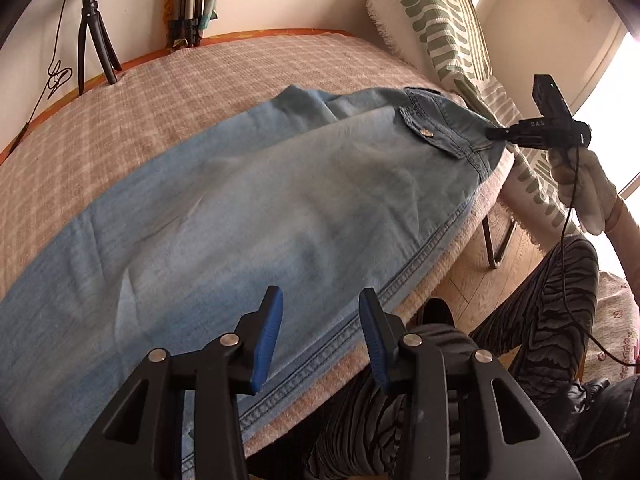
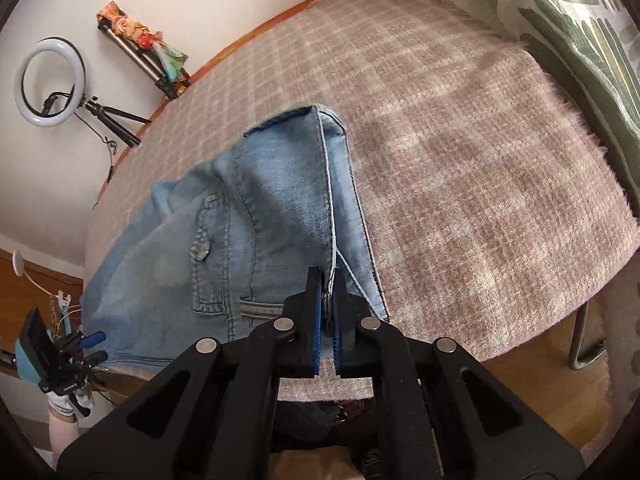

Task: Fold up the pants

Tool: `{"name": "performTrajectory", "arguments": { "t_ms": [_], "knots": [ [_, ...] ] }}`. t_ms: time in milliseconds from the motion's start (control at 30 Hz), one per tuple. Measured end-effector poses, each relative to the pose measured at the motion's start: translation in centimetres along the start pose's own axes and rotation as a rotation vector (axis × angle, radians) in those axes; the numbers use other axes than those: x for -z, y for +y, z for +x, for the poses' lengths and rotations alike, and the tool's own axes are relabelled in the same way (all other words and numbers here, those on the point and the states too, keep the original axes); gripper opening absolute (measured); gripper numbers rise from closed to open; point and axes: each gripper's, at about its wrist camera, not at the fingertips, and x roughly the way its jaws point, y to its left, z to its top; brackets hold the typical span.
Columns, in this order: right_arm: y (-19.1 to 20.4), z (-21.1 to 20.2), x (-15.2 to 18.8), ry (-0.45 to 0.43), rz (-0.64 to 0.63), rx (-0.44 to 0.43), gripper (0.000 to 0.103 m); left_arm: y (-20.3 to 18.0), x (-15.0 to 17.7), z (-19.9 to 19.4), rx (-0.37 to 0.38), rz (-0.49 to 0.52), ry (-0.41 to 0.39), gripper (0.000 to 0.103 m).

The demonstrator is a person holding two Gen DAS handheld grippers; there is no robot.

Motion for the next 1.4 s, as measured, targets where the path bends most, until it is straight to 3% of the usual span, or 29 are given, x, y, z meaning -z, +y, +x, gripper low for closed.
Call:
{"name": "performTrajectory", "arguments": {
  "t_ms": [200,600,633,667,733,867,1100,1167,1233,1267,1367,1400],
  "knots": [
    [1.2,0.7,0.0,0.005,-0.04,0.027,0.005,-1.4,1.8,1.3,-0.051,0.093,0.061,0.037],
    [0.8,0.1,-0.2,0.003,-0.023,0.01,0.006,-1.9,2.6,3.4,-0.147,0.209,0.088,0.037],
    [0.7,-0.1,-0.1,0.002,-0.023,0.012,0.006,-2.0,2.6,3.5,-0.155,0.217,0.09,0.035],
    [0.8,0.0,-0.1,0.002,-0.023,0.012,0.006,-2.1,2.7,3.6,-0.157,0.231,0.085,0.024],
    [1.0,0.1,-0.1,0.004,-0.025,0.009,0.006,-2.2,2.6,3.6,-0.167,0.249,0.071,0.016],
    [1.4,0.0,0.1,0.005,-0.036,0.006,0.006,-2.2,2.3,3.1,-0.155,0.239,0.053,0.015],
    [1.7,-0.1,0.3,0.012,-0.038,-0.001,0.006,-2.7,2.8,3.6,-0.229,0.323,0.095,0.013],
    [1.7,0.1,0.4,0.021,-0.041,0.001,0.011,-2.7,2.8,3.6,-0.233,0.337,0.095,0.011],
    [1.5,0.4,0.5,0.028,-0.04,0.006,0.03,-2.8,2.8,3.7,-0.237,0.343,0.099,0.008],
    [1.4,0.6,0.7,0.031,-0.041,0.005,0.031,-2.8,2.8,3.8,-0.238,0.341,0.101,0.006],
    [1.3,1.4,1.1,0.055,-0.054,0.008,0.029,-2.6,2.6,3.7,-0.232,0.328,0.092,0.0],
    [1.4,1.6,1.3,0.059,-0.062,0.007,0.01,-2.6,2.5,3.6,-0.228,0.32,0.086,0.0]
  ]
}}
